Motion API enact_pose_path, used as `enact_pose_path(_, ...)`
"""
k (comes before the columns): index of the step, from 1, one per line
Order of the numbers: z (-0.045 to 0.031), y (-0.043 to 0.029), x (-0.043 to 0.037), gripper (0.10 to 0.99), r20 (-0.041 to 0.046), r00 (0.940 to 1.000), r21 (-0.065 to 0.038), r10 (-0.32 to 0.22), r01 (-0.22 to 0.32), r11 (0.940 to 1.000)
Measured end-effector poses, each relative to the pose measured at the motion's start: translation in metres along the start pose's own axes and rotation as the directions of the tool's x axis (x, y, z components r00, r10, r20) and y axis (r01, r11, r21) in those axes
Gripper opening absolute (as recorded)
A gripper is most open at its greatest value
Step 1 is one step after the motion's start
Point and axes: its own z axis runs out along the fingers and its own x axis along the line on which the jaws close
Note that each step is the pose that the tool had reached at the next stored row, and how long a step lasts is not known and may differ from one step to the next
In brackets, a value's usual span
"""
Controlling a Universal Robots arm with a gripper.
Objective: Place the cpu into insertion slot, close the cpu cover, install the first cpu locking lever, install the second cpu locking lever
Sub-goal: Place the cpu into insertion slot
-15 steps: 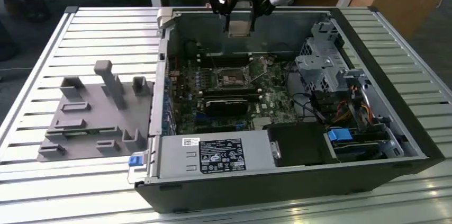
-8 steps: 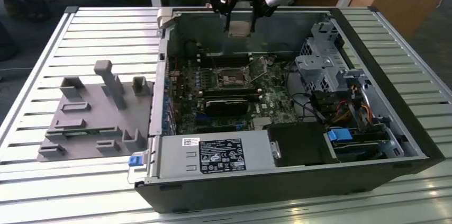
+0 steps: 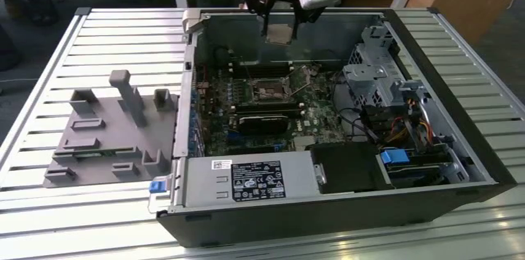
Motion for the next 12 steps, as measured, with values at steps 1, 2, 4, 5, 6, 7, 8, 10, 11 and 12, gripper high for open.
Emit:
enact_pose_path(1,0.0002,0.0000,0.0000,0.525,0.0025,0.9998,0.000,0.018,-0.018,0.9998)
enact_pose_path(2,0.0004,-0.0001,0.0000,0.525,0.0049,0.9994,-0.001,0.035,-0.035,0.9994)
enact_pose_path(4,0.0007,-0.0002,0.0001,0.525,0.0091,0.9979,-0.002,0.065,-0.065,0.9979)
enact_pose_path(5,0.0009,-0.0003,0.0005,0.525,0.0102,0.9973,-0.002,0.073,-0.073,0.9973)
enact_pose_path(6,0.0011,-0.0004,0.0010,0.525,0.0112,0.9968,-0.002,0.080,-0.080,0.9968)
enact_pose_path(7,0.0015,-0.0006,0.0015,0.525,0.0121,0.9963,-0.003,0.085,-0.085,0.9963)
enact_pose_path(8,0.0020,-0.0008,0.0018,0.525,0.0131,0.9958,-0.002,0.091,-0.091,0.9959)
enact_pose_path(10,0.0037,-0.0011,0.0019,0.525,0.0172,0.9932,-0.001,0.115,-0.115,0.9934)
enact_pose_path(11,0.0046,-0.0012,0.0019,0.525,0.0194,0.9912,-0.001,0.131,-0.131,0.9914)
enact_pose_path(12,0.0056,-0.0013,0.0018,0.525,0.0215,0.9889,-0.002,0.147,-0.147,0.9891)
